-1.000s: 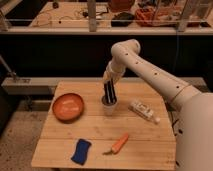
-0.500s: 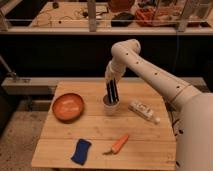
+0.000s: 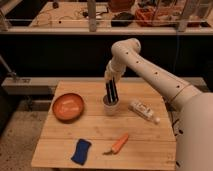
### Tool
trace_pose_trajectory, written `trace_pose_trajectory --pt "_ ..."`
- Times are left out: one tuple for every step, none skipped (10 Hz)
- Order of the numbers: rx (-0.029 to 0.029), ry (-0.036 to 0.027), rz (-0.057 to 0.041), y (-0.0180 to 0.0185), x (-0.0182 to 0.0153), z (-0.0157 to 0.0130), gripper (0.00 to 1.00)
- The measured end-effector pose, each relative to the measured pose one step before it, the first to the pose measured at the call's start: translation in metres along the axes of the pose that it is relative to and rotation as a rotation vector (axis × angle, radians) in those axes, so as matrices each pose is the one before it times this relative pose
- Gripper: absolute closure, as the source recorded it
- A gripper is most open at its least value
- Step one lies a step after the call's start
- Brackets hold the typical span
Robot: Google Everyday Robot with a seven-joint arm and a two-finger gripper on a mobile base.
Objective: Place the eraser in the ceramic cup
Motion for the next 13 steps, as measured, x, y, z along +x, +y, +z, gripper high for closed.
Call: trace_pose_trajectory --pt "-0.00025 0.00027 -0.00370 0.00016 0.00017 -0.00064 0.75" --pt "0.00045 -0.00002 -0.00169 0.00007 -0.00005 0.00012 0.76" --pt "0.00060 0.00082 -0.00194 0.00008 0.00038 -0.00055 0.80" --pt "0.00073 0.00026 -0.00297 0.00003 0.00037 -0.00059 0.82" --pt "0.00039 0.00073 -0.00261 -0.00016 0.00051 -0.00101 0.82" --pt "0.00069 0.00028 -0.00164 -0.00006 0.00026 -0.00038 0.82" --pt "0.00088 0.00003 -0.00245 0.00002 0.00022 -0.00029 0.84" --pt "0.00109 -0.00020 -0.00277 -0.00012 0.00026 -0.00022 0.90" --pt "0.00042 0.00044 -0.00363 0.00012 0.00029 -0.00036 0.91" --pt "0.00036 0.00064 -0.00353 -0.00004 0.00032 -0.00021 0.91" --pt "0.00096 -0.00005 -0.00266 -0.00009 0.00021 -0.00022 0.91" --pt "0.00087 0.00026 -0.00214 0.00013 0.00024 -0.00036 0.91" --pt "0.00061 0.00011 -0.00249 -0.00001 0.00024 -0.00024 0.92"
